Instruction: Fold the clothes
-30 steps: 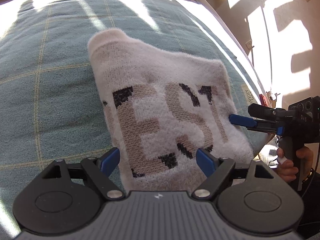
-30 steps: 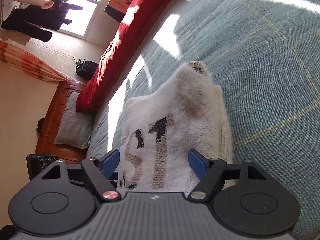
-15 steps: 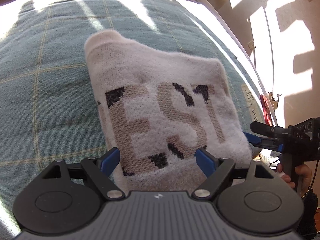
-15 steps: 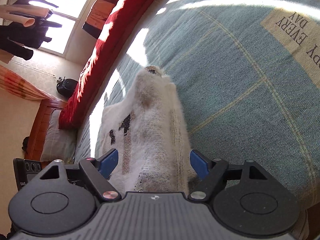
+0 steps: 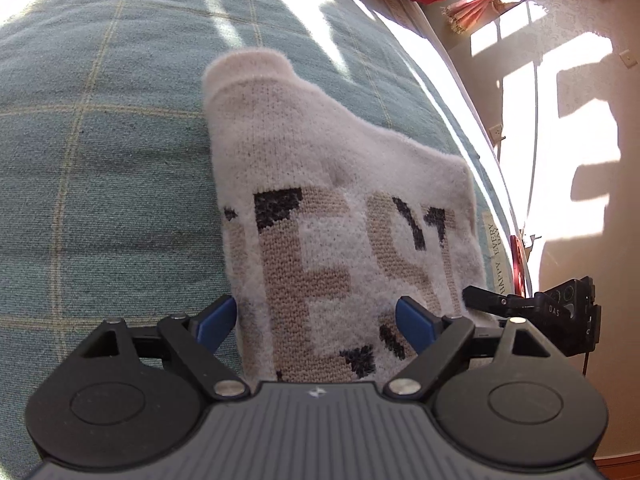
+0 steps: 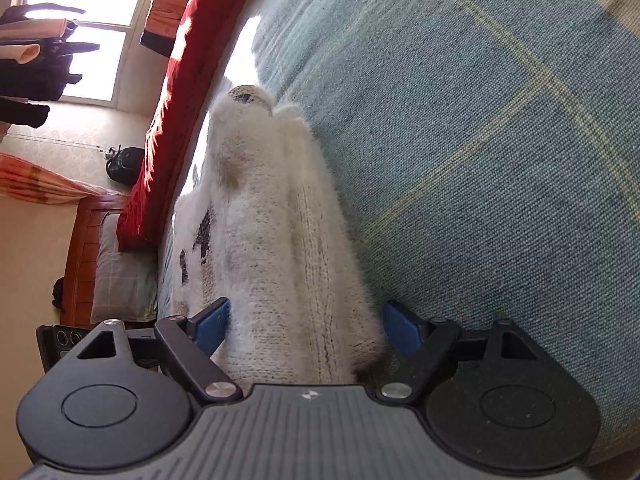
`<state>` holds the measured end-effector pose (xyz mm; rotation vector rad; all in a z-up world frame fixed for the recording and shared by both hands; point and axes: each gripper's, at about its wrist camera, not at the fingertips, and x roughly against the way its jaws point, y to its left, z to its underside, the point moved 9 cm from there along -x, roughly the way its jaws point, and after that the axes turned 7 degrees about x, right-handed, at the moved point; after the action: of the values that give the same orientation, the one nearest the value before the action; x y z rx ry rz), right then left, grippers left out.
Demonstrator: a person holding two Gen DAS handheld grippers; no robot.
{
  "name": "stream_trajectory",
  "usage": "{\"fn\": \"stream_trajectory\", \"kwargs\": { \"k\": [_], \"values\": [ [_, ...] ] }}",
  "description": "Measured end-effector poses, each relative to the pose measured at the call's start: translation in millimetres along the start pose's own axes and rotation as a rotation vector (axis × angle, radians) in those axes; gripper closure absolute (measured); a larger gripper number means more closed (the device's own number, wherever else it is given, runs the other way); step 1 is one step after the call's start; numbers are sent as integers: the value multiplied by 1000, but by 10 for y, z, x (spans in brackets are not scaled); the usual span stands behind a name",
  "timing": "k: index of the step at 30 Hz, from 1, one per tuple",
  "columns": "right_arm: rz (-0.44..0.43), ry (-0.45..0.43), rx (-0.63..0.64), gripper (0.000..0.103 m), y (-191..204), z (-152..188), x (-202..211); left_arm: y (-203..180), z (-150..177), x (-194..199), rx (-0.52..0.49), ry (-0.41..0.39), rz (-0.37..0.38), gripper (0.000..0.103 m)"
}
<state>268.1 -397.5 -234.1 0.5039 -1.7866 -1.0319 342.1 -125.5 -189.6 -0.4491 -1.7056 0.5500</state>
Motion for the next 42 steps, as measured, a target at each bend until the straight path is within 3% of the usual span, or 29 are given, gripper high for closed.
{"fn": "stream_trajectory", "kwargs": {
  "k": [11, 21, 26, 34, 42],
  "values": [
    [-9, 104, 48, 13, 162, -242, -349, 86, -172, -407, 92, 54, 182, 3],
    [-62, 114, 97, 10, 177, -87, -279, 178, -33, -405, 136, 55, 276, 6],
    [-41, 108, 83, 10, 176, -159, -332, 102, -79, -429, 125, 60, 251, 8],
    [40, 71, 143, 28, 240, -85, -213, 33, -66, -337, 98, 34, 214, 16],
    [79, 52, 230, 33, 485, -75, -81, -84, -74, -173, 53, 17, 210, 25]
  ]
}}
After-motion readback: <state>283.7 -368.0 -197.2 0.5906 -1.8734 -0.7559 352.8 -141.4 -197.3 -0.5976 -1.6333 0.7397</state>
